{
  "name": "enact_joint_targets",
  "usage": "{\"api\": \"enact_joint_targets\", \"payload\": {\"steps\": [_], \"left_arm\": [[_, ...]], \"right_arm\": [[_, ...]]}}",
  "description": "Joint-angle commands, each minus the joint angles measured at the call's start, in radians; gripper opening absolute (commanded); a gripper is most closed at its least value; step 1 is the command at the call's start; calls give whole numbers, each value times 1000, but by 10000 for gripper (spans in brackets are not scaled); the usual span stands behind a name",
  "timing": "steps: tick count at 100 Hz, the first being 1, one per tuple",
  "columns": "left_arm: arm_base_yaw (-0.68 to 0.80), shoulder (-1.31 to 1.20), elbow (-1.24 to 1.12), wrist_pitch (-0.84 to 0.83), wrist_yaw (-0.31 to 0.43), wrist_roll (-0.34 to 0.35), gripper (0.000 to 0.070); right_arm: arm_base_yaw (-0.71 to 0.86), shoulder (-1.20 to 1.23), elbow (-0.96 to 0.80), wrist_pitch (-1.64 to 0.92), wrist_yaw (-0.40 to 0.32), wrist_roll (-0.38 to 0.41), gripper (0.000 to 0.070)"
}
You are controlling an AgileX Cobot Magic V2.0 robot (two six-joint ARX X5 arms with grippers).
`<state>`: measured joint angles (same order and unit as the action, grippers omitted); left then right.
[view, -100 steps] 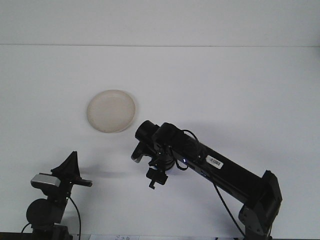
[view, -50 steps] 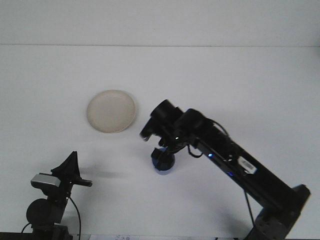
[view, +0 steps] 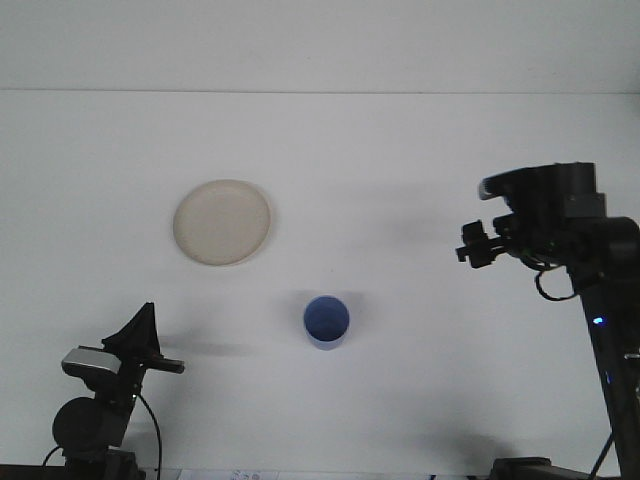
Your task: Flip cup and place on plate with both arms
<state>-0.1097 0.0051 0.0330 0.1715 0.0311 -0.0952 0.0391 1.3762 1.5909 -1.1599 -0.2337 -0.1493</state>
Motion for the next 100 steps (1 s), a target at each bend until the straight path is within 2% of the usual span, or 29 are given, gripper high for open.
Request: {"api": "enact_joint_targets", "payload": {"steps": [1,15,28,50,53,57,67,70,86,100], "left_arm": [[-1,-2,-19,10,3,-3,15],[-1,-2,-19,10,3,2,15],[-1,-2,-19,10,3,1,15],[-1,-2,-19,10,3,1,15],[-1,-2,-19,10,3,1,15],[-1,-2,-19,10,3,1,15],[-1,-2,-13,14,3,-27,15],[-1,-2,-7,13,3,-34,15],[-1,1,74,-31,3,-54,15],[-1,62,254,-143,-8,-59,15]], "right_arm": [[-49,-73,-57,75,-10,58,415],[-108,-241,-242,248,7,122,414],[-108,-404,-409,373,58,144,413],[-77,-620,-631,508,60,177,399],[-76,-639,-654,523,63,184,380],[-76,-663,-681,536,68,190,309],[-76,-691,-715,542,84,188,68],[-76,-695,-717,542,84,188,29],[-76,-694,-718,555,84,200,14],[-76,-694,-718,564,84,200,14]]}}
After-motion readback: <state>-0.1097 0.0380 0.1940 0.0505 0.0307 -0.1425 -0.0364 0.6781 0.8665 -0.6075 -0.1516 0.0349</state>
